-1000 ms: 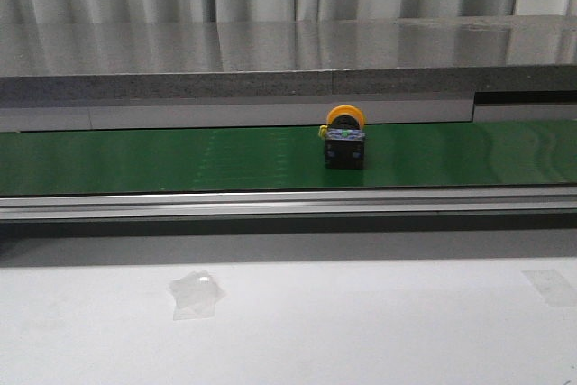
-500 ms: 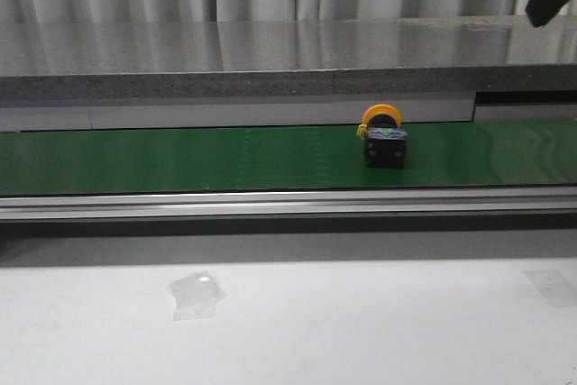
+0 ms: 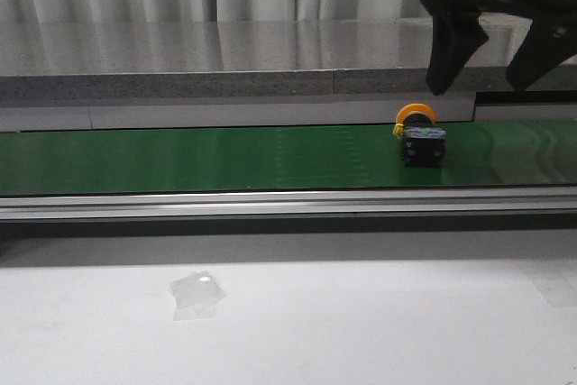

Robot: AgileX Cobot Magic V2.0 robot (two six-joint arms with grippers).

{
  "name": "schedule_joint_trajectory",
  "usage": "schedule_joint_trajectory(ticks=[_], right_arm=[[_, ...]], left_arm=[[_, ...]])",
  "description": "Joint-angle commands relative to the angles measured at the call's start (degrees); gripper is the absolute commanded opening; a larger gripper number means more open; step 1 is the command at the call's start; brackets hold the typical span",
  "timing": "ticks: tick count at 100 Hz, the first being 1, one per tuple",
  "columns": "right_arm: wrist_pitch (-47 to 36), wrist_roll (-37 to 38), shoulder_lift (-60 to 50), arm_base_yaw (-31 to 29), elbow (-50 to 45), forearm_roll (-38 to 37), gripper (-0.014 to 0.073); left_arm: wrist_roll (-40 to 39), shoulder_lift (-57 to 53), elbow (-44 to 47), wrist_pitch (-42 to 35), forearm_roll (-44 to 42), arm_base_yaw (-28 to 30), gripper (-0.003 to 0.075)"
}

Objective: Move button from left to right
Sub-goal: 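Lower the right gripper onto the button and close on it, then lift the button with the right gripper and carry it over the green bin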

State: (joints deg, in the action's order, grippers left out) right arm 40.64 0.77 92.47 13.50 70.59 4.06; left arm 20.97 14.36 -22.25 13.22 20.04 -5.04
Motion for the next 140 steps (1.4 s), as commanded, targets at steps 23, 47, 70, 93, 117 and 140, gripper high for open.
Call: schedule_joint_trajectory(ticks=[23,47,70,93,117,140], right_arm=[[-4.7,-2.0,2.0,0.1,2.1,0.3,0.0612],[-5.3,-2.0,3.8,0.1,2.1,0.3,0.0612],[-3.8,-2.0,5.6,0.1,2.1,-0.1,0.0355],[-2.4,-2.0,6.1,0.1,2.1,-0.3,0.0221],[2.6,-2.0,5.1,0.1,5.7,-2.6,0.0221],[6.8,-2.0,1.3,-1.3,10.0,-5.9,0.0222]], left_arm=[[-0.2,0.4,-1.6,-3.7,0.8,-0.3,-0.002],[-0.2,0.4,-1.6,-3.7,0.8,-0.3,-0.002],[-0.2,0.4,-1.6,-3.7,0.8,-0.3,-0.002],[-0.2,0.4,-1.6,-3.7,0.8,-0.3,-0.002],[-0.2,0.4,-1.6,-3.7,0.8,-0.3,-0.002],[-0.2,0.4,-1.6,-3.7,0.8,-0.3,-0.002]])
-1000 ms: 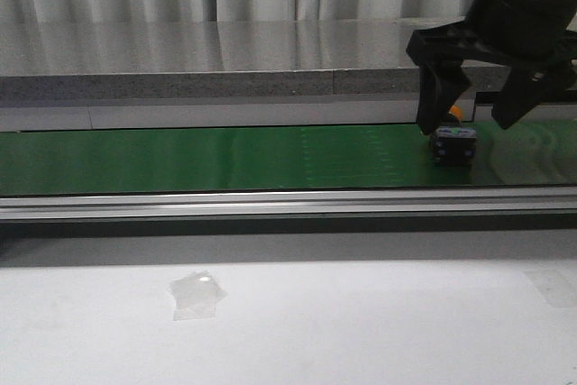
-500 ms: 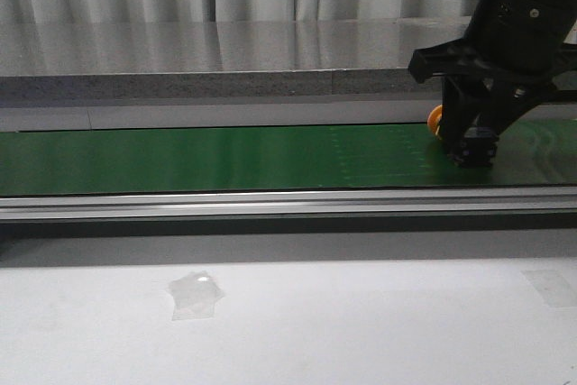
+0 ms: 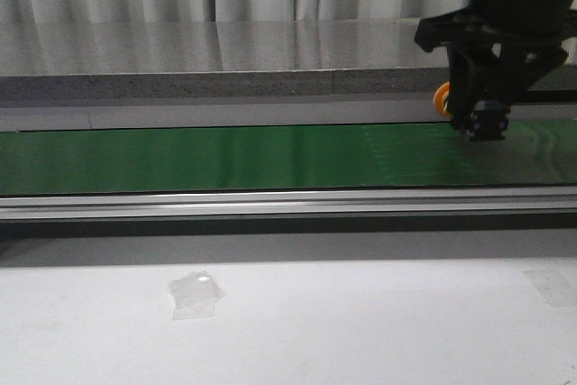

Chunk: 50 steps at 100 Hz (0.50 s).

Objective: Move button from left to right
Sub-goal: 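Lift the button with the right gripper and carry it over the green bin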

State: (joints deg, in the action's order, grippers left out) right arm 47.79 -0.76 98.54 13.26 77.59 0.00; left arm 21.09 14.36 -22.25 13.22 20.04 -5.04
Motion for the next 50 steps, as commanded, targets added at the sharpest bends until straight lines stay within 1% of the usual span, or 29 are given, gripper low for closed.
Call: schedule_joint_trajectory(ticks=[1,9,21,50], right_arm=[[-0.3,-0.5,-5.2,-1.3,3.2,-1.9,0.0222],[-0.1,-0.7,-6.8,-3.0,3.8,-2.3,0.0222],[0.5,-3.1,-8.8,-6.6,3.9,-2.5,0.0222],[1.8,-5.8,-9.2,-18.8,4.0,-2.5,0.0223]], left_arm=[[-0.3,0.4,-1.6,-3.7,0.8,-0.3,-0.002],[-0.3,0.4,-1.6,-3.7,0.8,-0.3,-0.002],[-0.3,0.4,-1.6,-3.7,0.8,-0.3,-0.002],[-0.3,0.4,-1.6,-3.7,0.8,-0.3,-0.002]])
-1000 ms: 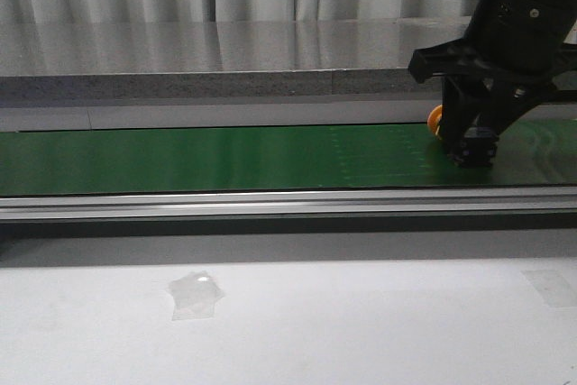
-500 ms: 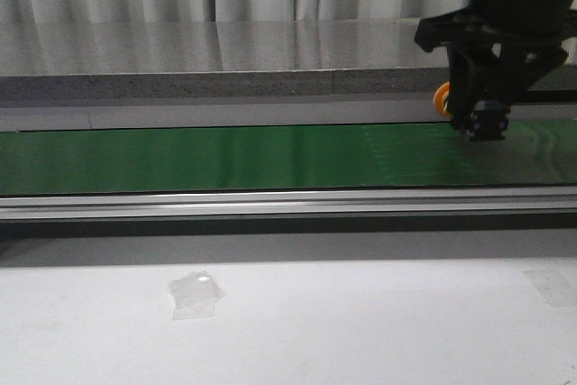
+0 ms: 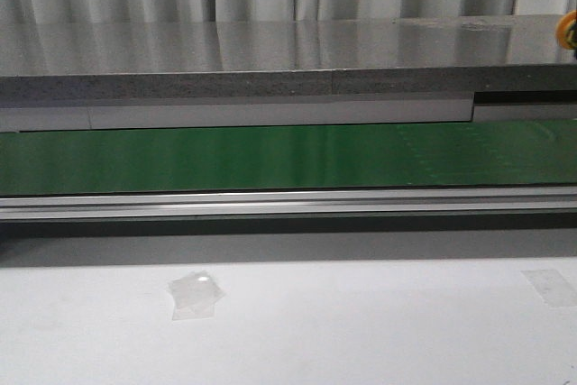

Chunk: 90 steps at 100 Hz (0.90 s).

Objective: Move button from left to right
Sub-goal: 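Lift the button with the right gripper and carry it over the green bin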

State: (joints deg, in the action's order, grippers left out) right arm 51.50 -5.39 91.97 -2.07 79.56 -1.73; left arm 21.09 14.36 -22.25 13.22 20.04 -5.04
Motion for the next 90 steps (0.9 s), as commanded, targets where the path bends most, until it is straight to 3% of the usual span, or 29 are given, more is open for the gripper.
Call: schedule_joint_trajectory(ticks=[1,47,90], right_arm=[[-2.0,-1.1,-2.6,-4.1,2.0,-0.7,0.0223],[-7.7,-6.6,2.7,-20.6,2.0,-0.7,0.0223],[-10.4,-11.9,12.9,-22.6,2.0,-0.4,0.0224]], left_arm=[[-0.3,0.4,-1.6,-3.7,0.8,-0.3,-0.002],[-0.3,0.4,-1.6,-3.7,0.8,-0.3,-0.002],[-0.3,0.4,-1.6,-3.7,0.8,-0.3,-0.002]])
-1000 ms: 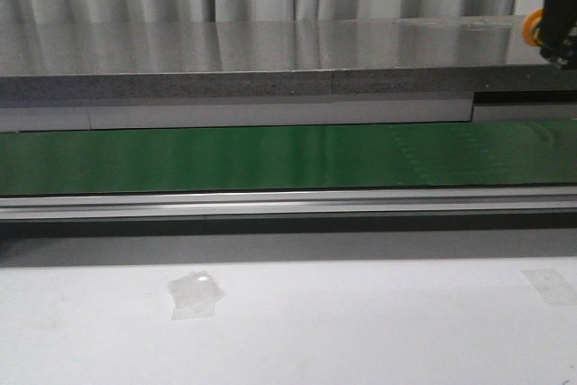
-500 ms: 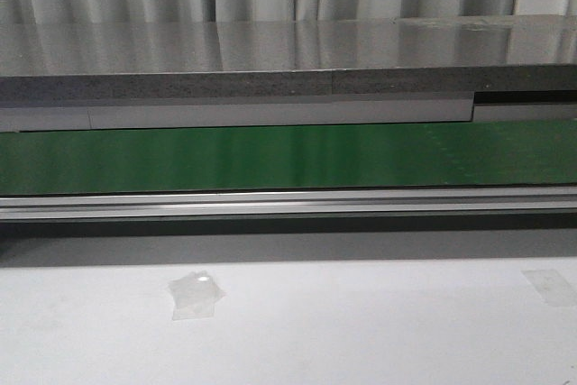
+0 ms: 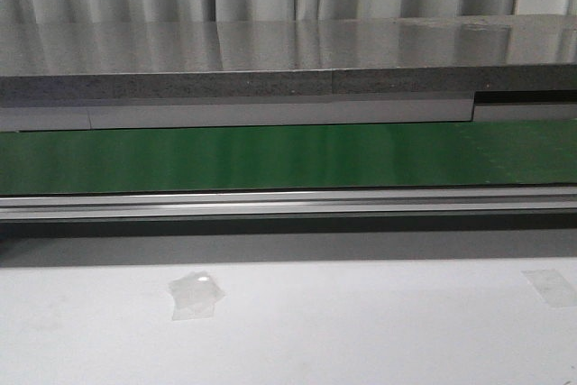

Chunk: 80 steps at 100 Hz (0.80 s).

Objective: Move button from left to right
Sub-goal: 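Lift the button with the right gripper and carry it over the green bin, then lower the button into the green bin and open the right gripper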

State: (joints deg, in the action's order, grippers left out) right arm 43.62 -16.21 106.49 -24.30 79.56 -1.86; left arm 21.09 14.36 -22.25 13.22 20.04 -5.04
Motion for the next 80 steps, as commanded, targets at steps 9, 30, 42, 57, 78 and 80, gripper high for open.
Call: schedule_joint_trajectory(ticks=[9,30,42,57,78,80], right_arm=[[-2.9,-1.2,-0.9,-0.4,2.0,-0.3,0.0224],[-2.9,-1.3,0.6,-0.4,2.0,-0.2,0.0227],[-2.6,-1.3,1.4,-0.4,2.0,1.0,0.0227],[-1.7,-1.3,2.0,-0.4,2.0,1.0,0.0227],[-1.5,-1.3,2.0,-0.4,2.0,1.1,0.0349],[-1.5,-1.3,2.0,-0.4,2.0,1.1,0.0365]], left_arm=[[-0.3,0.4,-1.6,-3.7,0.8,-0.3,-0.002],[-0.3,0.4,-1.6,-3.7,0.8,-0.3,-0.002],[-0.3,0.4,-1.6,-3.7,0.8,-0.3,-0.002],[-0.3,0.4,-1.6,-3.7,0.8,-0.3,-0.002],[-0.3,0.4,-1.6,-3.7,0.8,-0.3,-0.002],[-0.3,0.4,-1.6,-3.7,0.8,-0.3,-0.002]])
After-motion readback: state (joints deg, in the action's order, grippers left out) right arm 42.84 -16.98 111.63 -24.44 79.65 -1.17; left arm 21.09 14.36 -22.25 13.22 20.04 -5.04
